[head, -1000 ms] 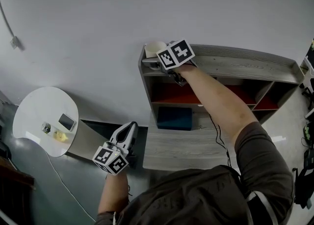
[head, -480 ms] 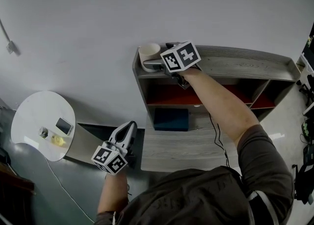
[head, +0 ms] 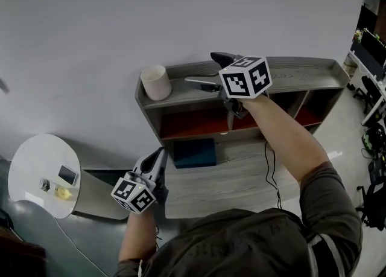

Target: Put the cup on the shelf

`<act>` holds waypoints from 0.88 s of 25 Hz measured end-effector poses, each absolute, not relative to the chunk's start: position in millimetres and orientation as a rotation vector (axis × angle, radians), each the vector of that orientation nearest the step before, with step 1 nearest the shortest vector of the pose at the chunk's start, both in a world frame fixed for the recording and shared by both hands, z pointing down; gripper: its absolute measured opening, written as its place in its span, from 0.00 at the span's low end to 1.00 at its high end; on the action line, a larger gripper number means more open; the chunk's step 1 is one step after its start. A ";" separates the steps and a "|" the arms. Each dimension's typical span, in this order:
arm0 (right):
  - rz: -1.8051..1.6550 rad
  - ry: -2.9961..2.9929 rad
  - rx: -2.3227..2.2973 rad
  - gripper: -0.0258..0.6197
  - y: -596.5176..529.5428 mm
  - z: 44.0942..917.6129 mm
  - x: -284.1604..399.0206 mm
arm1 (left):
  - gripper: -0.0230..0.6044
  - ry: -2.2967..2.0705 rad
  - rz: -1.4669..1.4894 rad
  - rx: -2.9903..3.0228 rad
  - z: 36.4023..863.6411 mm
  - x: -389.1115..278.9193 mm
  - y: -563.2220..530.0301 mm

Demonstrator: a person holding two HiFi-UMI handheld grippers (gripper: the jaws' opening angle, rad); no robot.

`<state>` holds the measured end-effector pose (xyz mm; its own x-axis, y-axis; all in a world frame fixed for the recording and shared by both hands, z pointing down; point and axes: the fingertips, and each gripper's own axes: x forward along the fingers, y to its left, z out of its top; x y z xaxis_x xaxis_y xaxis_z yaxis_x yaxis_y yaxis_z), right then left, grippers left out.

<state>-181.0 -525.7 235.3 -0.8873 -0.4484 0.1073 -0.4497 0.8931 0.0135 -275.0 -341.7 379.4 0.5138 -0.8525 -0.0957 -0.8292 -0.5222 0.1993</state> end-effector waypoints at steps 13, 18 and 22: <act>0.064 -2.986 0.928 0.71 -511.2 237.3 -16.3 | 0.04 -1.306 -0.254 2.698 375.2 -212.4 -375.8; 0.053 -3.009 0.952 0.60 -494.2 251.8 33.8 | 0.04 -1.293 -0.244 2.728 368.5 -198.8 -381.2; 0.043 -3.007 0.958 0.50 -479.3 278.9 62.1 | 0.04 -1.295 -0.239 2.736 369.6 -191.5 -382.6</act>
<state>62.1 -479.3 278.9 -0.8155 -0.5787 -0.0063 -0.5783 0.8153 -0.0305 -191.5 -382.6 369.6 0.6250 -0.7746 -0.0967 -0.7580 -0.6318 0.1619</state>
